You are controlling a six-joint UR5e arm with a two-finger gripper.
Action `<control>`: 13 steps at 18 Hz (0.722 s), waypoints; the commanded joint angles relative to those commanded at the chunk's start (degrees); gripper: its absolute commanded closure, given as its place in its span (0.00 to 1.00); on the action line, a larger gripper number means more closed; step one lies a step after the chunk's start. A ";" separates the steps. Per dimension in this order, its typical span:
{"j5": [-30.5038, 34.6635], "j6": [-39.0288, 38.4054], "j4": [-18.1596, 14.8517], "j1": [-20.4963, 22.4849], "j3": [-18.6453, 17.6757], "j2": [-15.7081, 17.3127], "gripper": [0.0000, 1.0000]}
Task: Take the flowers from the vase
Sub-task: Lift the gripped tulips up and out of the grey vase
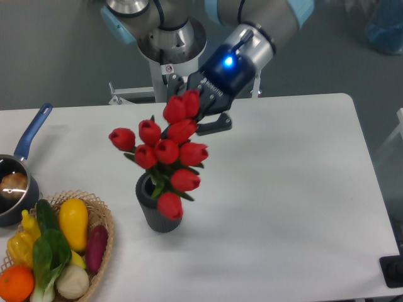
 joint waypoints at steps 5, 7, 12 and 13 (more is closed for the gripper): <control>3.61 -0.18 0.00 4.66 0.62 0.88 1.00; 5.35 0.43 0.35 7.64 1.32 0.44 1.00; 35.09 6.94 0.17 4.52 1.42 -3.15 1.00; 41.34 7.29 0.17 3.19 1.41 -4.12 1.00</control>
